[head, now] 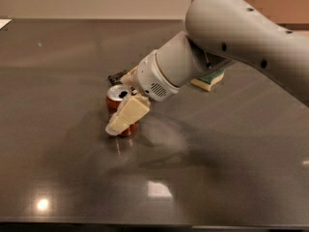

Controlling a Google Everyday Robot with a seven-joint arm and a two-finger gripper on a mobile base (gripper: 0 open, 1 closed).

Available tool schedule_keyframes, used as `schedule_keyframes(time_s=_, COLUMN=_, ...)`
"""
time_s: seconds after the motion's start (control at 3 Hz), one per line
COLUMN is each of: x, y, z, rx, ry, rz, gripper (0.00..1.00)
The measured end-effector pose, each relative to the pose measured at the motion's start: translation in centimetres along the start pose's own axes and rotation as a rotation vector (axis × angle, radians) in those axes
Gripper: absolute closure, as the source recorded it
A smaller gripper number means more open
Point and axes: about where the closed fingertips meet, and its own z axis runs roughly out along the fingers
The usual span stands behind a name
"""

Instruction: Knock coke can over

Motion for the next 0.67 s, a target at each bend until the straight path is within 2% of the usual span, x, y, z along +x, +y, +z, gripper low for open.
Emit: schedule_keyframes(time_s=0.67, x=-0.6, y=0.43, z=0.11, rx=-0.018, ry=-0.014, rz=-0.004, gripper=0.64)
